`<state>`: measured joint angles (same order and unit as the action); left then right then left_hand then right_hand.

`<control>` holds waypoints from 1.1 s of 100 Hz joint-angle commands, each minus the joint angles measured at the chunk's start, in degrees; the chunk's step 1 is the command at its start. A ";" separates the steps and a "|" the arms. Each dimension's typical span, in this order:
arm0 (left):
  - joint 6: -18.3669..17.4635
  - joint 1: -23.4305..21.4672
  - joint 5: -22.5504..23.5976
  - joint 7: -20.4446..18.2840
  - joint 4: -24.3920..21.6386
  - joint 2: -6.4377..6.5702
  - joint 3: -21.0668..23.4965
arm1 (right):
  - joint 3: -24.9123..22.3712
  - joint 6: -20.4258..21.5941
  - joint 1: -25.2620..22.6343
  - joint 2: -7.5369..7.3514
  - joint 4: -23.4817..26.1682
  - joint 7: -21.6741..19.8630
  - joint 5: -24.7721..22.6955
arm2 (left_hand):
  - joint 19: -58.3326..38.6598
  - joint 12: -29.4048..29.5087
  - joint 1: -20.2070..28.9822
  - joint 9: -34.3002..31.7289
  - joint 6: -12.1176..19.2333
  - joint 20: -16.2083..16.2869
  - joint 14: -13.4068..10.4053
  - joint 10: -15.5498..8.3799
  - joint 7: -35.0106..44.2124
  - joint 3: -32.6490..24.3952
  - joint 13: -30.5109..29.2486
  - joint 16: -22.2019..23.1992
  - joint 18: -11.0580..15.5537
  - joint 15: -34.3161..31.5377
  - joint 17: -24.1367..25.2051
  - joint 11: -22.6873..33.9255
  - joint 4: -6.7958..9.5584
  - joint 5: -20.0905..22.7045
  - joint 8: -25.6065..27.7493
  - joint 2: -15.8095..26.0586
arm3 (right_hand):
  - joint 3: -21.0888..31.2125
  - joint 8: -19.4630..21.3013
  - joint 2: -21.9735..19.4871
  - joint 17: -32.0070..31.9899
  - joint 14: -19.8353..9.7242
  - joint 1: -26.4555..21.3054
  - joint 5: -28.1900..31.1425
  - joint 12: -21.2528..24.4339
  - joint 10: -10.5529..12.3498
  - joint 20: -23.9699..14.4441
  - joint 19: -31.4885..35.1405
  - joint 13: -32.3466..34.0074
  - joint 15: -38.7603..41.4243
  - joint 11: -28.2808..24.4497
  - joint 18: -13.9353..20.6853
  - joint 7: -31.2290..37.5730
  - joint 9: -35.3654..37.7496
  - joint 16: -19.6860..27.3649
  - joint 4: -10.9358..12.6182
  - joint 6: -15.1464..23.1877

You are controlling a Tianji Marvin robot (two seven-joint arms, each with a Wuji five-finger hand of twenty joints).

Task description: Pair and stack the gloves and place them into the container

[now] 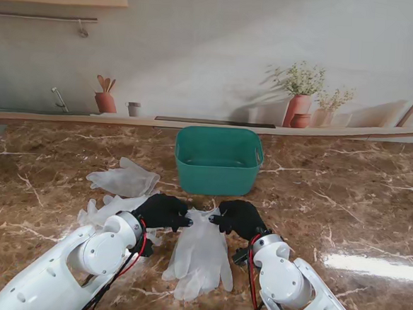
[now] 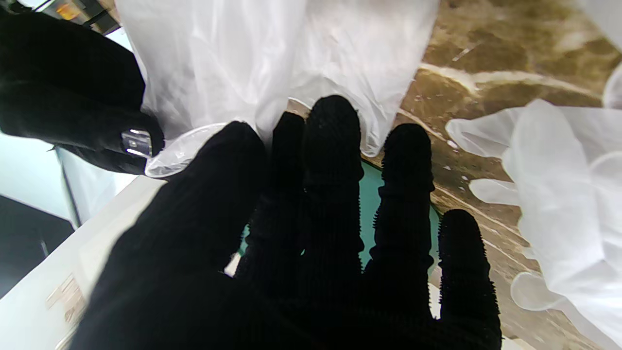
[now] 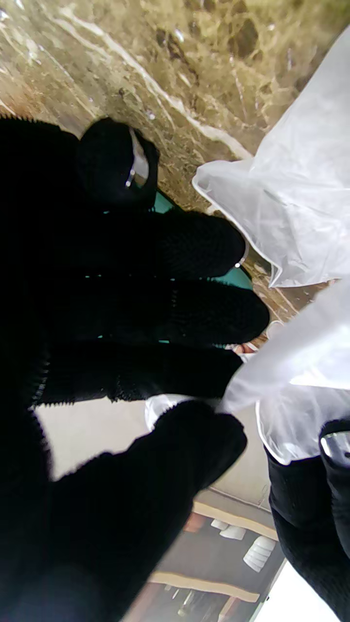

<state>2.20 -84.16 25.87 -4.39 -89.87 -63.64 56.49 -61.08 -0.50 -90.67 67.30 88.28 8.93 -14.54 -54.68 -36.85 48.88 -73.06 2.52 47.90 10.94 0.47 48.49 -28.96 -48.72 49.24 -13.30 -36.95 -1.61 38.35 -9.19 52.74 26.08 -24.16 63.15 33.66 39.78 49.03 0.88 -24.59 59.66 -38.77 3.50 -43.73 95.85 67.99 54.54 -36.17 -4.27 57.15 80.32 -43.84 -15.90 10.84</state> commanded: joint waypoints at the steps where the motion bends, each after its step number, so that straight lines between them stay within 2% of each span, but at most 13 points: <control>1: 1.43 0.12 0.31 -0.20 0.00 -0.13 -0.12 | 0.66 -1.05 0.40 0.75 -1.26 -0.61 0.65 | -1.92 -0.82 -0.53 -1.52 -0.03 0.74 0.51 -0.59 1.24 -3.37 -0.24 0.92 -0.24 -3.02 0.34 2.38 -0.70 -0.49 0.46 0.22 | 1.81 0.89 1.13 0.06 -0.33 0.34 -0.06 -1.20 -1.70 0.23 4.54 -0.39 1.39 0.22 2.56 1.42 2.08 -0.75 1.63 1.69; 18: 5.65 0.90 3.28 -1.29 -0.68 0.25 -0.99 | 2.05 -3.52 1.70 1.25 -2.30 0.29 0.63 | -1.87 -1.28 -0.88 -1.61 -0.50 0.53 0.54 -0.73 1.64 -4.01 -0.41 0.94 -0.09 -3.26 0.34 3.10 -0.54 -0.58 1.36 0.21 | 2.03 0.86 1.54 0.19 -0.25 0.21 0.12 -1.30 -1.80 0.22 4.51 -0.24 1.54 0.22 2.52 1.53 2.20 -0.65 1.74 1.40; 42: 7.03 4.96 5.05 -1.21 2.85 0.07 -4.63 | 4.33 -7.83 3.70 2.17 -4.43 2.95 -1.10 | -1.98 -1.46 -1.34 -1.37 -0.28 0.29 0.42 -0.92 1.46 -4.60 -0.40 0.92 0.11 -3.42 0.30 3.27 -0.49 -0.85 1.73 0.13 | 2.25 0.77 1.92 0.31 -0.19 0.26 0.21 -1.38 -1.87 0.26 4.49 -0.09 1.69 0.16 2.49 1.62 2.22 -0.50 1.92 1.50; 60: 8.25 8.10 6.90 -0.34 6.11 -0.23 -7.87 | 6.23 -10.50 5.58 2.51 -6.91 5.43 -5.66 | -2.32 -1.21 -1.65 -0.93 0.25 0.18 0.27 -1.15 0.96 -4.57 -0.20 0.83 0.16 -3.36 0.06 2.84 -0.64 -0.89 0.72 0.18 | 1.11 0.01 1.17 -0.27 -0.55 0.66 -0.66 -1.27 -1.52 0.59 3.69 -0.94 1.33 0.55 2.82 0.65 1.53 -0.26 1.59 2.00; 69: 8.96 8.99 7.40 0.62 7.41 -0.51 -8.95 | 6.83 -11.76 6.12 2.29 -7.48 5.85 -8.46 | -2.68 -0.24 -1.22 0.00 0.50 -0.07 0.35 -1.15 0.32 -3.35 0.46 0.44 0.22 -2.69 -0.07 1.35 -0.77 -0.97 -2.01 0.31 | -0.38 -2.61 1.19 -0.93 -0.72 0.52 -1.18 -1.14 -1.09 1.00 2.82 -1.69 0.83 0.96 3.07 -0.56 0.87 0.06 1.28 1.26; 80: 9.24 9.35 8.26 1.13 8.09 -0.56 -9.48 | 7.28 -13.75 6.39 1.52 -7.40 5.50 -12.79 | -1.89 3.00 -0.55 6.23 -1.46 -1.15 0.10 -0.57 -5.63 -0.81 4.48 -1.95 0.56 1.79 0.67 -5.43 -0.55 -4.89 -9.61 -0.37 | -2.71 -8.64 1.41 -5.24 -1.10 1.23 -6.60 0.13 -0.47 2.07 -0.95 -6.26 -2.90 4.00 3.26 -4.11 -4.16 1.56 1.22 -0.71; 86: 8.96 9.12 8.70 1.55 8.08 -0.55 -9.29 | 7.26 -14.55 6.17 0.92 -6.88 4.93 -15.58 | -0.52 2.81 -2.26 10.50 -2.65 -2.11 -0.16 0.11 -12.29 -2.51 7.08 -4.00 0.59 4.80 1.46 -11.50 -0.63 -7.61 -10.70 -0.70 | -3.99 -5.51 0.84 -7.62 -1.32 2.85 -7.80 0.54 -0.21 1.35 -3.63 -8.97 -5.27 5.20 3.40 -13.40 -8.25 2.38 2.67 -2.75; 90: 8.87 8.76 8.88 1.69 7.79 -0.51 -8.99 | 7.15 -15.21 5.89 0.51 -6.28 4.71 -17.45 | 0.79 7.49 -5.69 14.66 -3.61 -2.97 -0.15 1.02 -18.46 -6.98 9.54 -5.92 0.84 7.37 2.15 -13.57 -0.56 -9.12 -10.17 -0.57 | -4.24 -4.27 0.39 -8.69 -1.42 3.95 -8.35 0.77 0.09 1.34 -4.80 -10.06 -6.15 5.73 3.44 -17.36 -10.46 2.74 3.95 -3.37; 93: 8.77 8.46 9.10 1.65 7.48 -0.43 -8.73 | 7.00 -15.86 5.59 0.16 -5.58 4.28 -18.82 | 1.95 11.33 -8.57 17.74 -4.56 -3.68 -0.34 1.52 -22.49 -10.26 11.29 -7.53 1.15 9.49 2.49 -14.71 1.59 -10.37 -10.61 0.22 | -4.60 -0.35 -0.54 -9.76 -1.51 5.35 -8.64 1.10 0.40 1.16 -6.06 -11.22 -7.10 6.23 3.45 -22.86 -12.67 3.01 6.79 -4.05; 94: 8.73 8.35 9.23 1.62 7.36 -0.39 -8.62 | 6.93 -16.04 5.48 0.04 -5.34 4.10 -19.31 | 2.42 12.16 -9.24 18.95 -4.85 -3.98 -0.54 1.62 -23.90 -10.77 11.96 -8.15 1.38 10.33 2.58 -15.26 2.13 -11.03 -10.98 0.36 | -4.60 -0.35 -0.54 -9.76 -1.51 5.35 -8.64 1.10 0.40 1.16 -6.06 -11.22 -7.10 6.23 3.45 -22.86 -12.67 3.01 6.79 -4.05; 95: 8.68 8.23 9.38 1.60 7.23 -0.35 -8.51 | 6.87 -16.19 5.38 -0.08 -5.13 3.94 -19.77 | 2.71 12.65 -9.62 19.97 -5.03 -4.15 -0.66 1.69 -24.83 -11.00 12.60 -8.52 1.55 10.90 2.69 -15.69 2.38 -11.76 -11.24 0.39 | -4.90 2.97 -1.04 -10.24 -1.61 5.82 -8.71 1.29 0.63 0.96 -6.65 -11.74 -7.50 6.43 3.46 -25.77 -13.67 3.07 8.50 -4.46; 96: 8.63 8.12 9.54 1.58 7.11 -0.31 -8.40 | 6.81 -16.30 5.28 -0.19 -4.94 3.81 -20.20 | 3.19 13.21 -9.92 20.87 -5.20 -4.47 -0.71 1.81 -25.97 -11.06 13.09 -9.06 1.73 11.58 2.70 -16.07 2.51 -12.26 -11.62 0.33 | -5.00 3.53 -1.02 -10.55 -1.67 6.00 -9.05 1.34 0.67 1.00 -6.99 -12.03 -7.72 6.55 3.43 -26.42 -14.28 3.13 8.84 -4.50; 110: 7.41 6.11 11.10 2.07 5.41 0.03 -6.27 | 5.84 -17.86 4.23 -1.61 -2.35 2.18 -26.42 | 10.75 21.01 -11.52 36.77 -7.08 -11.58 -2.28 4.66 -35.64 -9.59 23.01 -19.41 6.06 21.96 4.45 -21.29 2.67 -18.63 -15.62 -0.92 | -8.05 3.49 -1.33 -16.46 -2.31 7.30 -15.90 2.87 0.74 2.62 -15.43 -17.53 -12.78 9.48 2.06 -31.67 -24.72 4.80 9.39 -5.68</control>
<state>10.39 -76.49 36.35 -2.81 -83.07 -64.03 49.31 -54.59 -17.37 -85.46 66.75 84.63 12.61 -38.83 -47.35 -18.87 39.11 -42.55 -3.06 39.20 10.84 3.88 15.56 -38.64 -30.37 33.92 -9.91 -19.29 1.17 19.19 -7.39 36.95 12.22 -23.99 56.41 36.58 39.02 34.64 0.19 -19.86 46.54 -37.18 3.18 -42.47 83.28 52.73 43.45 -27.99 -2.76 27.23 59.24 -40.15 -8.79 5.96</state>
